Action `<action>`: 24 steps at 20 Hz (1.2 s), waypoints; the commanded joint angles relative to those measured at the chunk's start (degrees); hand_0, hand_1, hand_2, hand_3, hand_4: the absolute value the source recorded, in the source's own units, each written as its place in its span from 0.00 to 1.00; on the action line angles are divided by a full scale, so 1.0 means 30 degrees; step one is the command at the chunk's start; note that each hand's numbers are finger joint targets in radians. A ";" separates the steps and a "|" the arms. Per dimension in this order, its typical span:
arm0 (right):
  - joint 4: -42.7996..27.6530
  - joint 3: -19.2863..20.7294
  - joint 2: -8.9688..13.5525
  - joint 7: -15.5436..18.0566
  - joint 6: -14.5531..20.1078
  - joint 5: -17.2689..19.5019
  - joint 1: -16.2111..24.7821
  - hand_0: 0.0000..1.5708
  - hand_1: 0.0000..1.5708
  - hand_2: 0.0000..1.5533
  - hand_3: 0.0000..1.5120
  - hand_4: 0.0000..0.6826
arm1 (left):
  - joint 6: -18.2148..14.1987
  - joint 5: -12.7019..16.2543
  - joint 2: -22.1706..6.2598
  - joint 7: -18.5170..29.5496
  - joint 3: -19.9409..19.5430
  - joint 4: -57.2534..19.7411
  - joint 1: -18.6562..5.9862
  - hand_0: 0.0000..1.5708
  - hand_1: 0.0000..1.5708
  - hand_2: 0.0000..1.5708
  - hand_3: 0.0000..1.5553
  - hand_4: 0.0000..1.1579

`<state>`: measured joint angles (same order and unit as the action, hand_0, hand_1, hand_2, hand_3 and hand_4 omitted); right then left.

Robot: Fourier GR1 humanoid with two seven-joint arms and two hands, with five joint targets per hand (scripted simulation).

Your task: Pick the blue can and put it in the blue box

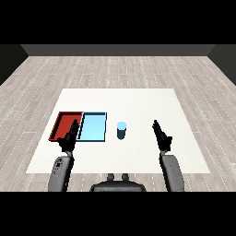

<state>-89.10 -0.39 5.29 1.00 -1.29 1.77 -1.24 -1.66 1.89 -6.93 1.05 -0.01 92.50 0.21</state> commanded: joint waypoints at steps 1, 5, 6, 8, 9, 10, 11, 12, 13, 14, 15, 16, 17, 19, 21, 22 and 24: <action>0.0232 0.0129 -0.0616 0.0136 0.0834 0.0413 -0.0566 0.00 0.00 0.00 0.00 0.00 | 0.0414 -0.0177 0.0040 -0.0373 -0.0113 -0.0147 -0.0140 0.00 0.00 0.00 0.00 0.00; 0.1419 -0.0601 -0.1712 -0.0899 0.2397 0.1452 -0.2860 0.00 0.00 0.00 0.00 0.00 | 0.0559 -0.0138 0.0002 -0.0518 -0.0386 -0.0385 -0.0541 0.00 0.00 0.00 0.00 0.00; 0.2942 -0.0552 -0.1723 -0.0738 0.2890 0.1412 -0.4145 0.00 0.00 0.00 0.00 0.00 | 0.0237 -0.0370 0.0180 -0.0630 -0.0307 -0.0920 -0.1156 0.00 0.00 0.00 0.00 0.00; 0.0714 -0.0998 -0.1739 0.2241 0.1175 -0.2045 -0.3531 0.00 0.00 0.00 0.00 0.00 | 0.1156 0.1306 0.0787 0.3888 -0.0619 0.1681 -0.1208 0.00 0.00 0.00 0.00 0.00; 0.0417 -0.0568 -0.1745 0.2035 0.0472 -0.2154 -0.3549 0.00 0.00 0.00 0.00 0.00 | 0.1776 0.1726 0.0370 0.4895 -0.1139 0.1408 -0.0729 0.00 0.00 0.00 0.00 0.00; 0.0950 -0.1818 -0.1749 0.2555 0.1518 -0.2232 -0.3558 0.00 0.00 0.00 0.00 0.00 | 0.1591 0.1397 0.0490 0.4806 -0.0817 0.2110 -0.0678 0.00 0.00 0.00 0.00 0.00; 0.2539 -0.0828 -0.1752 0.3512 0.0971 -0.2583 -0.4458 0.00 0.00 0.00 0.00 0.00 | 0.1773 0.1611 0.0657 0.5234 -0.0872 0.1624 -0.0722 0.00 0.00 0.00 0.00 0.00; 0.1358 -0.0842 -0.1755 0.3872 0.0232 -0.2628 -0.3106 0.00 0.00 0.00 0.00 0.00 | 0.2687 0.2153 -0.0024 0.6446 -0.1707 0.0566 -0.0674 0.00 0.00 0.00 0.00 0.00; 0.1160 -0.0853 -0.1757 0.3072 0.0524 -0.2221 -0.3592 0.00 0.00 0.00 0.00 0.00 | 0.1688 0.0922 0.1215 0.6523 -0.0356 0.0612 -0.0525 0.00 0.00 0.00 0.00 0.00; 0.2511 -0.0683 -0.1759 0.4349 0.0256 -0.2638 -0.3533 0.00 0.00 0.00 0.00 0.00 | 0.2810 0.1630 0.0206 0.8072 -0.1663 -0.1066 -0.0833 0.00 0.00 0.00 0.00 0.00; 0.2848 -0.1304 -0.1760 0.4310 0.1248 -0.2524 -0.4403 0.00 0.00 0.00 0.00 0.00 | 0.2099 0.1500 0.0524 0.6883 -0.1510 -0.0730 -0.1975 0.00 0.00 0.00 0.00 0.00; 0.1477 -0.1489 -0.1761 0.4078 0.1264 -0.2367 -0.2907 0.00 0.00 0.00 0.00 0.00 | 0.2922 0.1928 0.0225 0.7053 -0.1631 0.0183 -0.0402 0.00 0.00 0.00 0.00 0.00; 0.2029 -0.1204 -0.1762 0.4072 0.0956 -0.2836 -0.3456 0.00 0.00 0.00 0.00 0.00 | 0.2367 0.1188 0.0655 0.7454 -0.1266 -0.0753 -0.1185 0.00 0.00 0.00 0.00 0.00; 0.2945 -0.0572 -0.1437 0.4688 0.0283 -0.2832 -0.3639 0.00 0.00 0.00 0.00 0.00 | 0.3099 0.2016 0.0417 0.6753 -0.1409 0.0816 0.0052 0.00 0.00 0.00 0.00 0.00; 0.3219 -0.0577 -0.1571 0.4259 0.0508 -0.2894 -0.4239 0.00 0.00 0.00 0.00 0.00 | 0.2322 0.1311 0.0757 0.6426 -0.1187 0.0434 -0.0996 0.00 0.00 0.00 0.00 0.00; 0.3630 -0.2322 -0.1760 0.5054 0.1966 -0.3038 -0.4156 0.00 0.00 0.00 0.00 0.00 | 0.2601 0.1381 0.0860 0.6589 -0.0897 0.1888 0.0908 0.00 0.00 0.00 0.00 0.00; 0.3149 -0.0953 -0.1702 0.4158 0.0559 -0.2942 -0.4236 0.00 0.00 0.00 0.00 0.00 | 0.2000 0.0985 0.0935 0.7017 -0.1340 -0.0145 -0.1022 0.00 0.00 0.00 0.00 0.00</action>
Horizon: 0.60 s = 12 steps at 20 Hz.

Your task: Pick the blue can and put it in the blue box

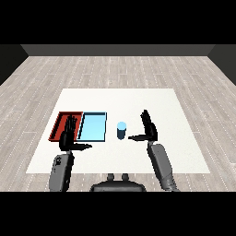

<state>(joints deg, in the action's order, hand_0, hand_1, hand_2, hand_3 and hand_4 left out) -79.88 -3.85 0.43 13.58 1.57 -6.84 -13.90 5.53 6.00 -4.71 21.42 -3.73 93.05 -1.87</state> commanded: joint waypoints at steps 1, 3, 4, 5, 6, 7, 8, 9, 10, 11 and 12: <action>-0.0799 0.0400 0.0122 -0.0276 -0.0376 -0.0233 0.0345 0.00 0.00 0.00 0.00 0.00 | 0.0610 0.0487 -0.0261 0.0034 -0.0428 0.0825 0.0846 0.00 0.00 0.00 0.00 0.00; 0.0010 0.0189 -0.0047 -0.0447 -0.0682 -0.0266 -0.0383 0.00 0.00 0.00 0.00 0.00 | 0.0060 0.0097 -0.0087 -0.0071 -0.0466 0.0451 0.0421 0.00 0.00 0.00 0.00 0.00; -0.1390 -0.0638 -0.0136 -0.0727 -0.0481 -0.0416 0.1049 0.00 0.00 0.00 0.00 0.00 | -0.0326 -0.0390 0.0469 0.0101 0.0209 0.0191 0.0076 0.00 0.00 0.00 0.00 0.00; 0.0137 0.0377 -0.0138 -0.0191 -0.0631 -0.1106 -0.0396 0.00 0.00 0.00 0.00 0.00 | -0.0431 -0.1092 0.0683 0.1693 0.0354 -0.1387 -0.0239 0.00 0.00 0.00 0.00 0.00; 0.0405 -0.0154 -0.0139 0.0832 -0.0660 -0.0606 0.0518 0.00 0.00 0.00 0.00 0.00 | 0.0435 0.0439 -0.0203 0.0191 -0.0666 0.0452 0.0362 0.00 0.00 0.00 0.00 0.00; -0.0984 -0.0360 -0.0140 -0.0958 0.0205 -0.1194 0.0172 0.00 0.00 0.00 0.00 0.00 | 0.0929 0.0594 0.0211 0.0511 0.0071 0.1726 0.2183 0.00 0.00 0.00 0.00 0.00; 0.0374 -0.1224 -0.0140 -0.0546 0.1205 -0.1169 -0.0934 0.00 0.00 0.00 0.00 0.00 | -0.0068 0.0112 0.0473 -0.0380 0.0138 0.0702 0.0001 0.00 0.00 0.00 0.00 0.00; -0.0212 -0.0620 -0.0141 -0.1148 0.0408 -0.1506 -0.0782 0.00 0.00 0.00 0.00 0.00 | 0.0105 0.0302 0.0466 -0.0393 0.0050 -0.0084 -0.0382 0.00 0.00 0.00 0.00 0.00; 0.1207 -0.2229 -0.0141 0.0302 0.2134 -0.2324 -0.0941 0.00 0.00 0.00 0.00 0.00 | 0.0080 0.0406 0.0209 -0.0116 -0.0437 -0.0292 -0.0660 0.00 0.00 0.00 0.00 0.00; 0.0703 -0.1577 -0.0141 0.0570 0.0538 -0.1771 0.0380 0.00 0.00 0.00 0.00 0.00 | 0.0799 0.0987 -0.0068 -0.0059 -0.0631 0.0314 0.0060 0.00 0.00 0.00 0.00 0.00; 0.0571 -0.2058 -0.0142 -0.0686 0.1554 -0.2094 -0.0770 0.00 0.00 0.00 0.00 0.00 | 0.0312 0.0239 0.0466 0.0350 -0.0040 0.0202 0.0588 0.00 0.00 0.00 0.00 0.00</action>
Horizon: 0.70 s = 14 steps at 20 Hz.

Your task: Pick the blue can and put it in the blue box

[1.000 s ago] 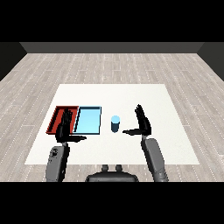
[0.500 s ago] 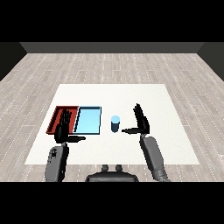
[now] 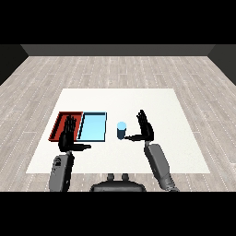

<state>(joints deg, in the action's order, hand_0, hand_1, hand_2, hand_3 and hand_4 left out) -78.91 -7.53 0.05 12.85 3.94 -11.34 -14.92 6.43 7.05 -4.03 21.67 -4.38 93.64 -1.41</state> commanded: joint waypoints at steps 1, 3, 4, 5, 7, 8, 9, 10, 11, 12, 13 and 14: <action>0.1947 -0.0962 -0.0015 0.0869 0.1366 -0.0739 -0.1276 0.00 0.00 0.00 0.00 0.00 | -0.0272 -0.0007 -0.0042 -0.0226 -0.0301 -0.0366 -0.0672 0.00 0.00 0.00 0.00 0.00; 0.2252 -0.0106 -0.0015 0.0652 0.0745 -0.1630 -0.1246 0.00 0.00 0.00 0.00 0.00 | -0.0021 0.0254 0.0103 -0.0527 0.0016 0.0363 -0.0291 0.00 0.00 0.00 0.00 0.00; 0.1531 -0.1193 -0.0015 0.0747 0.1766 -0.1799 -0.1061 0.00 0.00 0.00 0.00 0.00 | -0.0238 0.0410 -0.0141 -0.1327 -0.0273 0.1259 -0.0244 0.00 0.00 0.00 0.00 0.00; 0.2729 -0.1258 -0.0015 0.2099 0.1188 -0.1937 -0.0586 0.00 0.00 0.00 0.00 0.00 | 0.0247 0.0636 -0.0209 -0.1522 -0.0046 0.2141 0.0685 0.00 0.00 0.00 0.00 0.00; 0.4391 -0.2381 -0.0015 0.2959 0.2069 -0.2927 -0.1277 0.00 0.00 0.00 0.00 0.00 | -0.0603 -0.0108 -0.0038 -0.0451 -0.0473 -0.0335 -0.1331 0.00 0.00 0.00 0.00 0.00; 0.3028 -0.1146 -0.0015 0.1753 0.1579 -0.2880 -0.1394 0.00 0.00 0.00 0.00 0.00 | 0.0598 0.0153 -0.0392 0.1323 -0.0816 -0.1814 -0.0350 0.00 0.00 0.00 0.00 0.00; 0.4198 -0.2462 -0.0016 0.2939 0.2341 -0.3797 -0.1744 0.00 0.00 0.00 0.00 0.00 | -0.0445 -0.0203 0.0208 -0.0564 0.0087 0.0336 -0.0666 0.00 0.00 0.00 0.00 0.00; 0.4191 -0.2510 -0.0016 0.2102 0.3027 -0.4182 -0.2472 0.00 0.00 0.00 0.00 0.00 | -0.0066 -0.0028 0.0029 0.0269 -0.0324 -0.0158 0.0084 0.00 0.00 0.00 0.00 0.00; 0.5997 -0.2858 -0.0016 0.4456 0.2411 -0.4530 -0.2180 0.00 0.00 0.00 0.00 0.00 | 0.0609 0.0717 -0.0929 0.0369 -0.1428 -0.1156 -0.1044 0.00 0.00 0.00 0.00 0.00; 0.3440 -0.2591 -0.0016 0.2352 0.2381 -0.3823 -0.1169 0.00 0.00 0.00 0.00 0.00 | 0.0767 0.0659 -0.0239 0.0108 -0.0459 0.0798 0.0961 0.00 0.00 0.00 0.00 0.00; 0.4783 -0.4086 -0.0016 0.3412 0.3677 -0.5321 -0.1905 0.00 0.00 0.00 0.00 0.00 | 0.0614 0.0964 -0.0472 -0.0443 -0.0877 0.0335 -0.0007 0.00 0.00 0.00 0.00 0.00; 0.6779 -0.3400 -0.0016 0.4038 0.3153 -0.5461 -0.3258 0.00 0.00 0.00 0.00 0.00 | 0.0197 0.0241 0.0161 -0.0219 -0.0055 0.1385 0.1174 0.00 0.00 0.00 0.00 0.00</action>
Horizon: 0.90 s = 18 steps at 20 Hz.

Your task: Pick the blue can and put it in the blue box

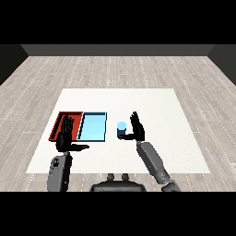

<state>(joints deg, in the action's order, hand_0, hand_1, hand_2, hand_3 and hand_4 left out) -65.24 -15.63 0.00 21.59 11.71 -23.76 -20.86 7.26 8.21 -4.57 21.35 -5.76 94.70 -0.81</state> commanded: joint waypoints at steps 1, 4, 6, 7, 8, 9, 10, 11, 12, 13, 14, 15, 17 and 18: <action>0.2870 -0.0399 -0.0001 0.2304 -0.0712 -0.1579 -0.0334 0.00 0.00 0.00 0.00 0.00 | -0.0024 0.0103 -0.0178 0.0361 -0.0546 -0.1788 -0.1397 0.00 0.00 0.00 0.00 0.00; 0.1931 -0.2173 -0.0001 0.2527 0.0504 -0.1892 0.0421 0.00 0.00 0.00 0.00 0.00 | 0.0539 0.0298 -0.0324 0.0495 -0.0453 -0.0496 0.0217 0.00 0.00 0.00 0.00 0.00; 0.3996 -0.1559 -0.0001 0.3413 -0.0201 -0.2658 -0.0873 0.00 0.00 0.00 0.00 0.00 | -0.0625 -0.0442 0.0555 -0.0648 0.0669 0.1294 0.0239 0.00 0.00 0.00 0.00 0.00; 0.4858 -0.0713 -0.0001 0.3345 -0.0911 -0.2355 -0.1029 0.00 0.00 0.00 0.00 0.00 | -0.1121 -0.0847 0.0372 -0.1203 0.0546 0.0972 -0.0558 0.00 0.00 0.00 0.00 0.00; 0.2244 -0.1219 -0.0001 0.2397 -0.0332 -0.2250 0.0438 0.00 0.00 0.00 0.00 0.00 | -0.0427 -0.0372 0.0427 -0.0106 0.0380 0.0114 -0.0287 0.00 0.00 0.00 0.00 0.00; 0.4952 -0.2071 -0.0001 0.3696 0.0418 -0.3694 -0.1515 0.00 0.00 0.00 0.00 0.00 | -0.0130 -0.0041 0.0344 0.0380 0.0062 -0.0389 -0.0181 0.00 0.00 0.00 0.00 0.00; 0.1815 -0.0636 -0.0001 0.0819 -0.0446 -0.1473 -0.0260 0.00 0.00 0.00 0.00 0.00 | 0.0070 -0.0040 -0.0178 -0.0361 -0.0119 0.0171 -0.0186 0.00 0.00 0.00 0.00 0.00; 0.4376 -0.0523 -0.0001 0.2412 -0.0929 -0.2546 -0.1284 0.00 0.00 0.00 0.00 0.00 | 0.0066 -0.0113 0.0169 -0.0107 0.0228 0.0877 0.0643 0.00 0.00 0.00 0.00 0.00; 0.4932 -0.1730 -0.0001 0.2821 -0.0260 -0.3845 -0.2127 0.00 0.00 0.00 0.00 0.00 | -0.0928 -0.0466 0.0539 -0.1525 0.0668 0.1472 -0.0324 0.00 0.00 0.00 0.00 0.00; 0.4053 -0.2570 -0.0001 0.3129 0.0576 -0.3494 -0.1451 0.00 0.00 0.00 0.00 0.00 | 0.0390 0.0857 -0.0475 -0.1148 -0.0675 0.0050 -0.0705 0.00 0.00 0.00 0.00 0.00; 0.2427 -0.0356 -0.0001 0.0979 -0.0481 -0.2205 -0.1117 0.00 0.00 0.00 0.00 0.00 | -0.0187 -0.0060 0.0240 -0.0464 0.0074 0.0507 0.0366 0.00 0.00 0.00 0.00 0.00; 0.5463 -0.0804 -0.0001 0.2376 -0.0540 -0.3614 -0.2785 0.00 0.00 0.00 0.00 0.00 | -0.0218 0.0179 0.0197 -0.1089 0.0077 0.1463 0.0581 0.00 0.00 0.00 0.00 0.00; 0.7699 -0.2285 -0.0001 0.4295 -0.0464 -0.5479 -0.3868 0.00 0.00 0.00 0.00 0.00 | 0.0043 0.0123 0.0117 -0.0130 -0.0126 0.0094 -0.0130 0.00 0.00 0.00 0.00 0.00; 0.5649 -0.3306 -0.0001 0.3298 0.0451 -0.4807 -0.2963 0.00 0.00 0.00 0.00 0.00 | -0.0532 -0.0501 0.0703 -0.0405 0.0630 0.0961 0.0535 0.00 0.00 0.00 0.00 0.00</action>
<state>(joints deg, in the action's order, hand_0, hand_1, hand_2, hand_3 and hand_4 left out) -49.90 -21.53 0.00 30.45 11.60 -35.71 -28.03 6.73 8.15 -3.88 19.88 -5.47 96.53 -0.37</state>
